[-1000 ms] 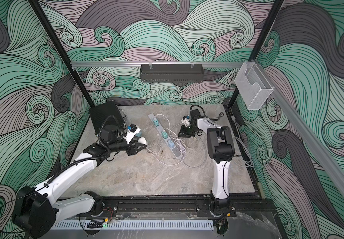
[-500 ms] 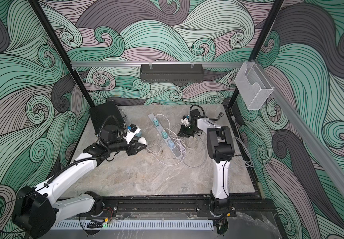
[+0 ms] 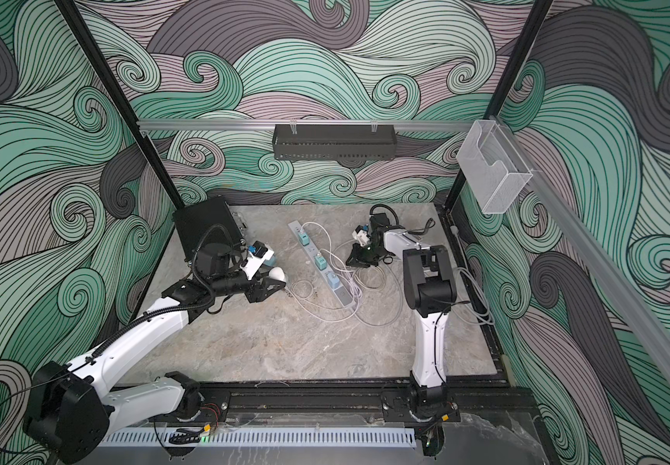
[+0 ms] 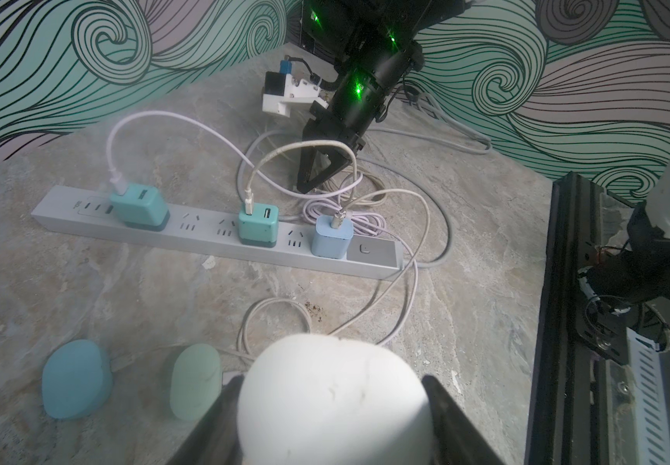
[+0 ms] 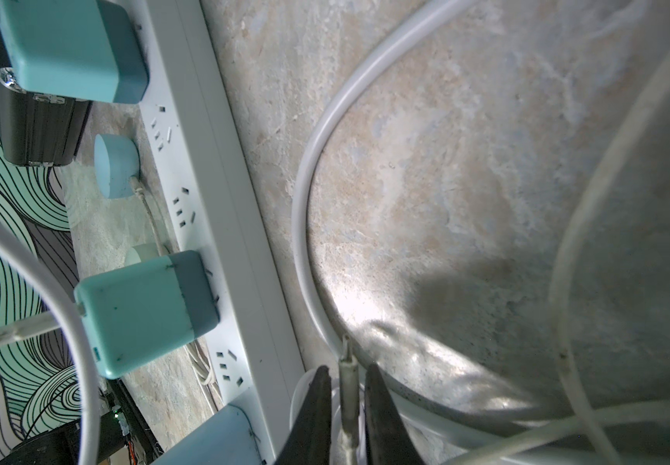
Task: Charge the bluetooth headset
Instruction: Pick up the charging cable from the center of the board.
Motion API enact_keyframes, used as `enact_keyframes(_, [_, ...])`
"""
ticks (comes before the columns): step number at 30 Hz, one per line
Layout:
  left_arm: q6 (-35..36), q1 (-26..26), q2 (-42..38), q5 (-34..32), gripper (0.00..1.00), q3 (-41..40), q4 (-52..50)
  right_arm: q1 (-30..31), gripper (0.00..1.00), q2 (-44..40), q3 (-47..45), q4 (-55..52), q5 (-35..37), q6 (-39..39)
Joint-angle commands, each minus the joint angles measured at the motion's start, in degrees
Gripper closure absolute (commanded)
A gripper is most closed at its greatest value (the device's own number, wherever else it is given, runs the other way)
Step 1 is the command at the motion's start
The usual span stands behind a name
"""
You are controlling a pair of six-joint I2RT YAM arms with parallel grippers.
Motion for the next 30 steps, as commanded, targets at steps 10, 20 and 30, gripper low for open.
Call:
enact_keyframes(10, [0.7,0.4,-0.4,-0.2,0.65,0.5,-0.1,0.4,0.85,-0.3,-2.1,-1.4,-0.7,-0.9])
enact_keyframes(20, [0.4,0.4,-0.2,0.3,0.65,0.9,0.4,0.0,1.0,-8.1,-2.4,-0.6,2.6,-1.2])
enact_keyframes(30, [6.0,1.5,-1.3,2.7,0.64,1.8,2.9,-0.6,1.0,-27.6,-11.5,-1.2,0.4,-0.6])
